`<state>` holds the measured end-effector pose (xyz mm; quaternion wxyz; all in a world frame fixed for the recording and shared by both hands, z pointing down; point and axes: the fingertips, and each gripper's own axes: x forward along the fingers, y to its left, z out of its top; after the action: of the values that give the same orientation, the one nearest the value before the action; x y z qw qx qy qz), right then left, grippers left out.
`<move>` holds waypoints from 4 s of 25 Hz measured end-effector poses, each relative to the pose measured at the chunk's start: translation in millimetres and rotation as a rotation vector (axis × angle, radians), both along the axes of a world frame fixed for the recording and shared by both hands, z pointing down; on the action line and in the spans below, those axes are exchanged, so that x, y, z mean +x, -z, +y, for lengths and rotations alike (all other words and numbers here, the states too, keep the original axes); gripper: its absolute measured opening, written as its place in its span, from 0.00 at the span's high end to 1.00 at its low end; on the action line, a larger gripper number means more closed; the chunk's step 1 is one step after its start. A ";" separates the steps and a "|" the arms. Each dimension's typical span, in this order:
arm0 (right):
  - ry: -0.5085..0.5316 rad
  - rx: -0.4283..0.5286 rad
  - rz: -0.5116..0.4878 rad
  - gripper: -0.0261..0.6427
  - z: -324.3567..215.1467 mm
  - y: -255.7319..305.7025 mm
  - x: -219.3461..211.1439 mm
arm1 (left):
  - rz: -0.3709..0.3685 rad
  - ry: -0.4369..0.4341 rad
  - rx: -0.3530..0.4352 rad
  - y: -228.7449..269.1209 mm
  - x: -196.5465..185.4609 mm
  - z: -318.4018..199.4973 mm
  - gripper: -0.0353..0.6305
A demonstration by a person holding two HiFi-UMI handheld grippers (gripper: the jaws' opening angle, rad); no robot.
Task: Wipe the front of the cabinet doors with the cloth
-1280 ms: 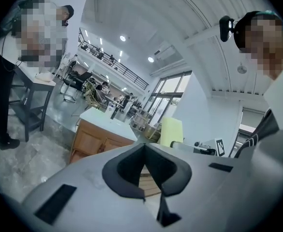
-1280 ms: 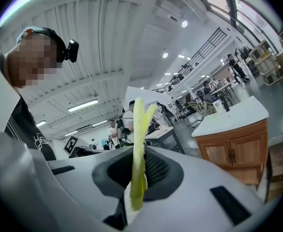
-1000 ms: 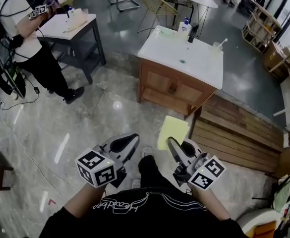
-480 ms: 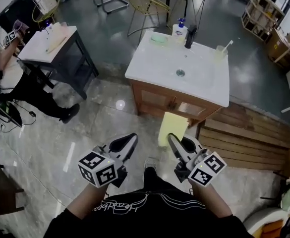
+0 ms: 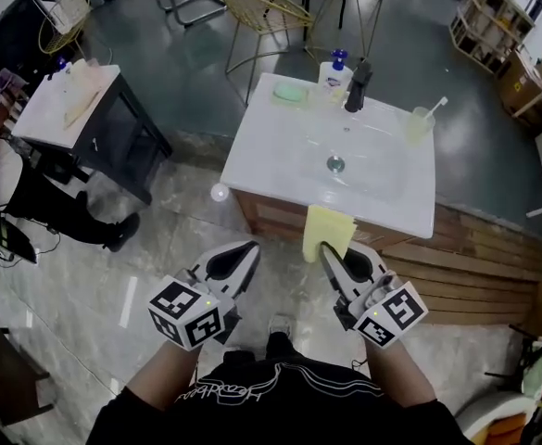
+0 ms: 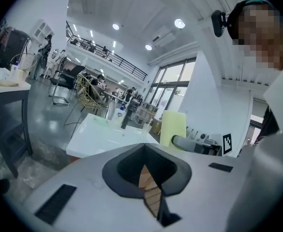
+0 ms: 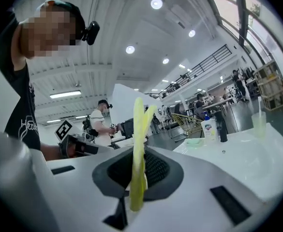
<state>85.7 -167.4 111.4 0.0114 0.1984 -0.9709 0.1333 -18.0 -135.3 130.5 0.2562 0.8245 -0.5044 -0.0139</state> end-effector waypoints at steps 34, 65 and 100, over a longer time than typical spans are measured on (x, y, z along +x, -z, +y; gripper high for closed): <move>-0.132 0.273 0.020 0.90 -1.7 -307.0 -88.2 | -0.017 -0.161 0.240 -323.2 -72.8 -45.2 0.94; -0.101 0.377 -0.081 0.90 -49.9 -306.8 -182.4 | -0.033 -0.105 0.279 -334.4 -112.8 -64.6 0.94; -0.287 0.361 0.033 0.90 -103.9 -352.5 -174.5 | -0.042 -0.051 0.202 -365.1 -126.3 -55.4 0.94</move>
<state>-88.9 -271.3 463.9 -0.0273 0.3353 -0.9406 -0.0453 -144.3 -190.7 495.7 0.1615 0.8588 -0.4845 -0.0408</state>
